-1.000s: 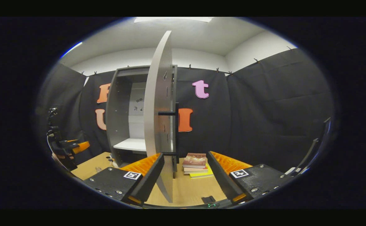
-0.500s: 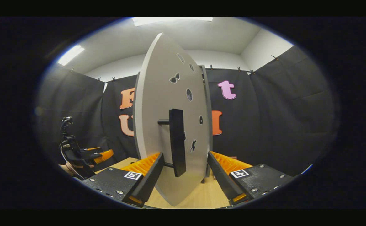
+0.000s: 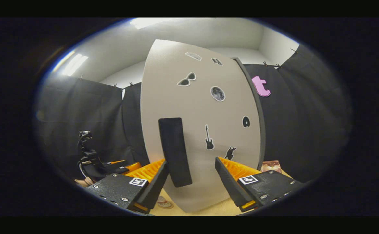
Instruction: Open the cabinet door with the right hand, grasp the bottle in the cabinet with the left hand and place it on the coaster, then close the cabinet door with the right hand.
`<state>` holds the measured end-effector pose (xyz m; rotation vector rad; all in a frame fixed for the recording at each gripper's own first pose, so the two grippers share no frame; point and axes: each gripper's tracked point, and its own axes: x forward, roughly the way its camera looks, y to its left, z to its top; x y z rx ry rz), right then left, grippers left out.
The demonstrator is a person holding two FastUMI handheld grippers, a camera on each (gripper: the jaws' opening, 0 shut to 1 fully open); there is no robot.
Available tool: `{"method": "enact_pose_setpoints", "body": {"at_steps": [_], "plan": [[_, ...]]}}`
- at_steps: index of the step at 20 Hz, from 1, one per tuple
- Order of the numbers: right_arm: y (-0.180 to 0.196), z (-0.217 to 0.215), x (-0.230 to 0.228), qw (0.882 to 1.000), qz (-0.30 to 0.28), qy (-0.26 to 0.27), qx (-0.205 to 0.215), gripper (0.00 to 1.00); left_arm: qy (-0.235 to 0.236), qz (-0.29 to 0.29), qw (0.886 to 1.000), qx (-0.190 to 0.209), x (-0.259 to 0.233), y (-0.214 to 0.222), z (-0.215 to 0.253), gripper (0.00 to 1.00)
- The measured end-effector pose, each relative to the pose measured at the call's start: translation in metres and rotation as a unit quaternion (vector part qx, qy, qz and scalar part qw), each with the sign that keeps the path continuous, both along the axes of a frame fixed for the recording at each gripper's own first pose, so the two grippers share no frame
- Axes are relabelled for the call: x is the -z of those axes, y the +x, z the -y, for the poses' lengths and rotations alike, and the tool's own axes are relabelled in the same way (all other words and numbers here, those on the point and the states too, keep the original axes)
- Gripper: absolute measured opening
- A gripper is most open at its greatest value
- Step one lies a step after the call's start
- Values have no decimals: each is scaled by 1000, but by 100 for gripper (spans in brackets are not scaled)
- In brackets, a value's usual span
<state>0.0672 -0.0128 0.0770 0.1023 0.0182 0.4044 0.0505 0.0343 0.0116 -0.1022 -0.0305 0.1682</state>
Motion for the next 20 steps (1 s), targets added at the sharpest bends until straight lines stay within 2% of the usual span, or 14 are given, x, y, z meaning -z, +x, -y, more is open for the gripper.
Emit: {"method": "enact_pose_setpoints", "body": {"at_steps": [1, 2, 6, 7, 11, 12, 20], "plan": [[4, -5, 1, 1000, -2, -5, 0, 81, -2, -1, 1000, 0, 2, 3, -6, 95], [9, -10, 2, 1000, 0, -16, 2, 90, -4, -3, 1000, 0, 5, 7, -13, 95], [26, -22, 6, 998, 5, -51, 23, 96, -12, -6, 1000, -7, 11, 15, -40, 95], [27, -23, 4, 998, 7, -50, 29, 93, -12, -5, 1000, -9, 12, 17, -47, 95], [35, -29, 9, 999, -11, -22, 34, 95, -12, -4, 1000, -6, 15, 29, -60, 95], [38, -30, 10, 999, -12, -16, 36, 93, -13, -3, 1000, -3, 16, 31, -62, 94], [54, -41, 14, 999, -13, 10, 52, 95, -10, -10, 1000, 23, 24, 51, -78, 95]]}}
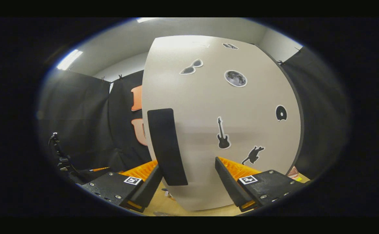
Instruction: Open the cabinet door with the right hand, grasp the bottle in the cabinet with the left hand and place it on the coaster, then close the cabinet door with the right hand.
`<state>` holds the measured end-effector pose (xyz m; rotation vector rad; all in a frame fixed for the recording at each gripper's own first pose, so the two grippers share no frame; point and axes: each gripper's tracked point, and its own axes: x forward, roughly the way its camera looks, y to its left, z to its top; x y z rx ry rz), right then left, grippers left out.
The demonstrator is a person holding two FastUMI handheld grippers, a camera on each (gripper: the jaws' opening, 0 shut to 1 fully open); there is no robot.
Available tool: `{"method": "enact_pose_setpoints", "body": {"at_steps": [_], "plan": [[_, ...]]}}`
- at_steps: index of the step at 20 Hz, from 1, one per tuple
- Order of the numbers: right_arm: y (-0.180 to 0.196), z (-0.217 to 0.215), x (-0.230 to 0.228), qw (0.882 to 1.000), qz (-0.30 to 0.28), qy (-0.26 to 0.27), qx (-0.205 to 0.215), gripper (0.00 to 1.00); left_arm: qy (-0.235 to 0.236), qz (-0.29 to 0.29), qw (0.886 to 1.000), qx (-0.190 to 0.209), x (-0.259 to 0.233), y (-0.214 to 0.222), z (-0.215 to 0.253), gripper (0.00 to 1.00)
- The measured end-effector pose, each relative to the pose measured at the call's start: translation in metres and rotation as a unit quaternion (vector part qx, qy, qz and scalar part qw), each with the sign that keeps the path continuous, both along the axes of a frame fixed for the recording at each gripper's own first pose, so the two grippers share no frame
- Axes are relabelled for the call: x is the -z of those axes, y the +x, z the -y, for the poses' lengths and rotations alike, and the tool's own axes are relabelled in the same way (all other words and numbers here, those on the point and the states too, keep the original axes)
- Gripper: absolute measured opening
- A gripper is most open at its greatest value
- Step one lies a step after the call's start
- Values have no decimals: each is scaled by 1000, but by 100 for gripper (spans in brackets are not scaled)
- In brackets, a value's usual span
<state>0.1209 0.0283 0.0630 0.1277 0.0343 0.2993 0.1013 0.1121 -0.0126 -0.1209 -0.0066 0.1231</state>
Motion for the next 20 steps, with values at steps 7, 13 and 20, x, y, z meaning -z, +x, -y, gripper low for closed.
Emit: {"method": "enact_pose_setpoints", "body": {"at_steps": [7, 13, 20], "plan": [[17, -2, -1, 999, 4, -11, 33, 94, -11, -13, 999, 33, 9, 12, -2, 95], [30, 1, 2, 997, 3, -8, 72, 93, -18, -26, 998, 58, 16, 19, -1, 94], [33, 2, 3, 995, -1, 0, 96, 94, -20, -23, 997, 67, 17, 21, -5, 94]]}}
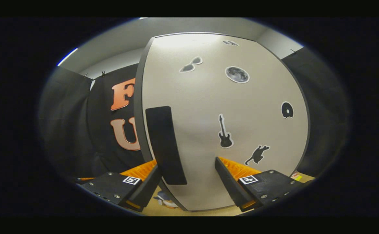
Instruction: Open the cabinet door with the right hand, grasp the bottle in the cabinet with the left hand and place it on the coaster, then close the cabinet door with the right hand.
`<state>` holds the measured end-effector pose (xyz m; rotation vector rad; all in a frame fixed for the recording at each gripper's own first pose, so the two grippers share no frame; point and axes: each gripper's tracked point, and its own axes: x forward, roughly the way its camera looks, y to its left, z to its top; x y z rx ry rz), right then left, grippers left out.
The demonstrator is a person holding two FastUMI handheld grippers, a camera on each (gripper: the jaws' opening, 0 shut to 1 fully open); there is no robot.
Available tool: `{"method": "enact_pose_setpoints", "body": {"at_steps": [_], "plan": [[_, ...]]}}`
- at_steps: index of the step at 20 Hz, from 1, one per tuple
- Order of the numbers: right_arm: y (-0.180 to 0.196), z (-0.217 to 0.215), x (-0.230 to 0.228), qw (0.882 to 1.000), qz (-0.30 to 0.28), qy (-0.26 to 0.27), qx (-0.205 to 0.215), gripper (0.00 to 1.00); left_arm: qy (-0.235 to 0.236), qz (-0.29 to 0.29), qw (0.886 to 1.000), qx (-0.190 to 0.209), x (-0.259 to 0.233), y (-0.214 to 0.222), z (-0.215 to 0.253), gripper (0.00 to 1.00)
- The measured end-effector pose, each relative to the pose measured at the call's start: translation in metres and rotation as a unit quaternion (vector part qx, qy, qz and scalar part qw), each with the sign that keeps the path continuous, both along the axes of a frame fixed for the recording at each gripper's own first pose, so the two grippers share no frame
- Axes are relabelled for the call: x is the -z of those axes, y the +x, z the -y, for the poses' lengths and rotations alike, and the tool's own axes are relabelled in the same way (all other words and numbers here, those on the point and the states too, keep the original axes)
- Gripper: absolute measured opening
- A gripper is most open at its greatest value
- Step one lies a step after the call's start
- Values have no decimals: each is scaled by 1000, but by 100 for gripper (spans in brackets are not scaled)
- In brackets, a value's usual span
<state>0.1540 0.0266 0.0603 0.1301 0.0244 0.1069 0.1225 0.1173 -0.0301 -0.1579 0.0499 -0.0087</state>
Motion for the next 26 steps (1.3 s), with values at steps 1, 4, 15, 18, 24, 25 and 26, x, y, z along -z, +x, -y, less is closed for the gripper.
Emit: {"method": "enact_pose_setpoints", "body": {"at_steps": [1, 4, 15, 18, 24, 25, 26], "plan": [[2, -1, 1, 1000, -3, 0, 1, 95, -3, -1, 1000, -1, 0, 0, -1, 94], [3, -1, 1, 1000, -6, 5, 3, 95, -6, -2, 1000, -3, 3, -1, -3, 94], [-14, -3, 10, 999, -25, 8, -35, 96, 5, 2, 999, -48, -8, -21, -3, 94], [-28, 1, 10, 998, -26, 2, -53, 93, 8, -2, 998, -67, -9, -32, 5, 95], [-70, 38, 10, 998, -17, -7, -54, 96, 12, -12, 995, -102, -12, -59, 24, 95], [-77, 48, 11, 998, -18, -10, -52, 96, 15, -14, 994, -106, -14, -64, 29, 95], [-86, 57, 12, 999, -19, -13, -49, 96, 18, -13, 994, -109, -15, -69, 34, 95]]}}
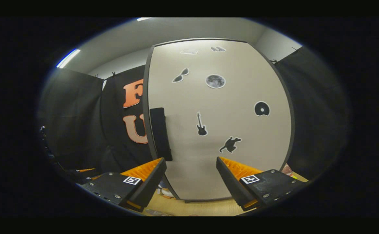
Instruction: Open the cabinet door with the right hand, grasp the bottle in the cabinet with the left hand and place it on the coaster, then close the cabinet door with the right hand.
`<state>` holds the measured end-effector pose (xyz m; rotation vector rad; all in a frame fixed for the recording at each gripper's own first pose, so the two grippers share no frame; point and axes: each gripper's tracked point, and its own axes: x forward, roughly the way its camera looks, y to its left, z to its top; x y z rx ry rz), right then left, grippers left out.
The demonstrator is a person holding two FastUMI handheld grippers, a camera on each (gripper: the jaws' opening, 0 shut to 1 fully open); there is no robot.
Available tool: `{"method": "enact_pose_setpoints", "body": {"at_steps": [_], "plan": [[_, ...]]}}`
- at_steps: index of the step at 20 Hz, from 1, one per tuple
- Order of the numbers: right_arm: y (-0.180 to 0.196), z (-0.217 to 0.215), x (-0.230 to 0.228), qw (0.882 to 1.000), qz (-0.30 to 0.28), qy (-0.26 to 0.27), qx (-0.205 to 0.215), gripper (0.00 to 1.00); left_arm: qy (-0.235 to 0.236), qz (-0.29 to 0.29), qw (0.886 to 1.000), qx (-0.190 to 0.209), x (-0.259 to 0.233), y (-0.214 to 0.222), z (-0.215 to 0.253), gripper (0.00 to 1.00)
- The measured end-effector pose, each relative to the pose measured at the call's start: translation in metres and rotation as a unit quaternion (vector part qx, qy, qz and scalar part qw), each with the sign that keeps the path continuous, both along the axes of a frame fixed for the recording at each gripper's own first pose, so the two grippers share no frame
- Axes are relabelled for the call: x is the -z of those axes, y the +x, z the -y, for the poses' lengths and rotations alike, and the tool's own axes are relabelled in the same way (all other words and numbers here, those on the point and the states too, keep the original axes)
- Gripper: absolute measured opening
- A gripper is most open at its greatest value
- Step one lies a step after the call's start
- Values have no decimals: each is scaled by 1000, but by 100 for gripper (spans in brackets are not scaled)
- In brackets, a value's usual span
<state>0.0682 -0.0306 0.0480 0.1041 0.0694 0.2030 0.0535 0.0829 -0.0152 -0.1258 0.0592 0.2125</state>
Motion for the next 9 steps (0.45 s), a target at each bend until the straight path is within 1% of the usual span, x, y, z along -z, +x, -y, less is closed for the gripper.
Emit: {"method": "enact_pose_setpoints", "body": {"at_steps": [5, 9], "plan": [[-41, 48, 2, 1000, 0, -13, 15, 96, 10, 9, 1000, -8, -17, -23, 32, 94], [-76, 81, 4, 999, 8, -46, 21, 96, 13, 14, 1000, -21, -21, -47, 58, 95]]}}
